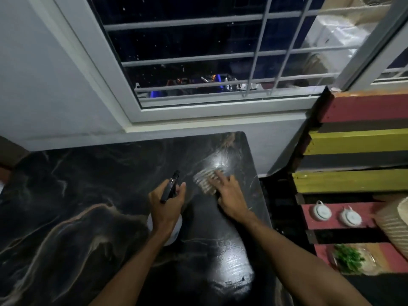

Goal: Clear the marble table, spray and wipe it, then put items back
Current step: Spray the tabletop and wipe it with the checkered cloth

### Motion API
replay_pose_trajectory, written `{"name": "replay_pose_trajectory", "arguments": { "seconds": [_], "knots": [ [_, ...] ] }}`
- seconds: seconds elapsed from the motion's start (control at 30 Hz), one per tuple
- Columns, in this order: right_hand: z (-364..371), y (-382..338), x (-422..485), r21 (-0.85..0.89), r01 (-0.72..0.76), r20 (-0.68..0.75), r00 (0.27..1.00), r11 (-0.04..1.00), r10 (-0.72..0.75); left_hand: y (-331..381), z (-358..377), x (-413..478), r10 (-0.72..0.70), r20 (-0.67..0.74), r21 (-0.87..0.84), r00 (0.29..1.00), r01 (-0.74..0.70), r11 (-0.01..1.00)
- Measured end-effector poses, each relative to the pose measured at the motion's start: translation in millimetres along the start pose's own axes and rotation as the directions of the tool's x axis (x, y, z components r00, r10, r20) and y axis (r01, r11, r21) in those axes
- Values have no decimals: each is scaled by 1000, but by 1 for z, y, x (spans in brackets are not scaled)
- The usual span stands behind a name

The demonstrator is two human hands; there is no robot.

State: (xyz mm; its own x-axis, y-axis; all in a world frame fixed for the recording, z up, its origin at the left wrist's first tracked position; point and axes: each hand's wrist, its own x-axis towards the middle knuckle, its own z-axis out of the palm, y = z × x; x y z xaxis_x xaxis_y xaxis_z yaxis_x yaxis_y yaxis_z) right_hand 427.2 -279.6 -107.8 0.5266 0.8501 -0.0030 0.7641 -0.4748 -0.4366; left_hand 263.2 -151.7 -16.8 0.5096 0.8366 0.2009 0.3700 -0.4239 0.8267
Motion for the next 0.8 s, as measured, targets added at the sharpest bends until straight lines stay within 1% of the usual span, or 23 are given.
{"name": "replay_pose_trajectory", "arguments": {
  "seconds": [0.07, 0.1, 0.13, 0.17, 0.2, 0.23, 0.27, 0.3, 0.37, 0.4, 0.43, 0.5, 0.53, 0.57, 0.6, 0.63, 0.67, 0.7, 0.73, 0.77, 0.8],
  "knots": [
    [-1, -8, 29, 69, -239, -49, 969, 969, 242, -5, -1, 14, -28, -17, 15, 999, 28, 999],
    [2, -22, 38, 81, -269, -54, 960, 960, 274, -5, -2, 19, -30, -25, 22, 999, 30, 999],
    [9, -40, 46, 84, -206, -41, 977, 975, 210, -6, -5, 25, -25, -32, 26, 999, 26, 999],
    [18, -58, 51, 80, -80, -13, 997, 994, 82, -9, -8, 32, -13, -40, 26, 999, 14, 1000],
    [26, -71, 53, 66, 76, 38, 996, 995, -79, -10, -11, 38, -1, -46, 21, 999, 2, 1000],
    [33, -78, 59, 48, 213, 89, 972, 976, -217, -14, -15, 44, 5, -52, 20, 999, -4, 1000],
    [35, -79, 71, 41, 278, 106, 954, 960, -281, -18, -19, 50, 5, -56, 23, 998, -4, 1000],
    [40, -78, 89, 36, 250, 86, 964, 968, -252, -24, -23, 58, 6, -67, 35, 998, -4, 999],
    [41, -80, 115, 42, 34, 6, 999, 999, -34, -36, -32, 69, 4, -82, 52, 997, 0, 999],
    [42, -89, 126, 41, -25, -2, 1000, 999, 25, -42, -36, 75, 2, -80, 50, 997, 2, 999],
    [43, -97, 137, 33, 2, 14, 1000, 999, -2, -47, -39, 82, 6, -81, 47, 997, -2, 999],
    [48, -103, 154, -23, 191, 84, 979, 981, -188, -54, -43, 93, 5, -83, 17, 997, -3, 1000],
    [48, -96, 165, -58, 250, 97, 965, 967, -244, -58, -43, 101, 6, -84, -3, 996, -7, 1000],
    [43, -82, 175, -65, 229, 64, 972, 971, -225, -60, -42, 107, 13, -84, -10, 996, -14, 1000],
    [34, -63, 182, -60, 133, 4, 991, 989, -133, -61, -41, 112, 18, -80, -21, 997, -20, 1000],
    [24, -38, 184, -86, -15, -63, 998, 996, 9, -64, -38, 116, 16, -65, -45, 998, -19, 999],
    [9, -12, 184, -118, -172, -127, 979, 978, 157, -64, -35, 119, 16, -59, -67, 998, -20, 998],
    [-6, 15, 179, -140, -294, -161, 949, 945, 271, -63, -33, 119, 16, -58, -80, 998, -21, 997],
    [-20, 37, 170, -152, -372, -172, 922, 916, 346, -60, -30, 118, 20, -55, -93, 998, -25, 995],
    [-29, 52, 160, -152, -398, -172, 912, 905, 372, -56, -27, 116, 34, -53, -101, 998, -39, 994],
    [-32, 61, 153, -156, -372, -154, 924, 915, 350, -52, -24, 114, 44, -47, -105, 998, -49, 993]
  ]
}}
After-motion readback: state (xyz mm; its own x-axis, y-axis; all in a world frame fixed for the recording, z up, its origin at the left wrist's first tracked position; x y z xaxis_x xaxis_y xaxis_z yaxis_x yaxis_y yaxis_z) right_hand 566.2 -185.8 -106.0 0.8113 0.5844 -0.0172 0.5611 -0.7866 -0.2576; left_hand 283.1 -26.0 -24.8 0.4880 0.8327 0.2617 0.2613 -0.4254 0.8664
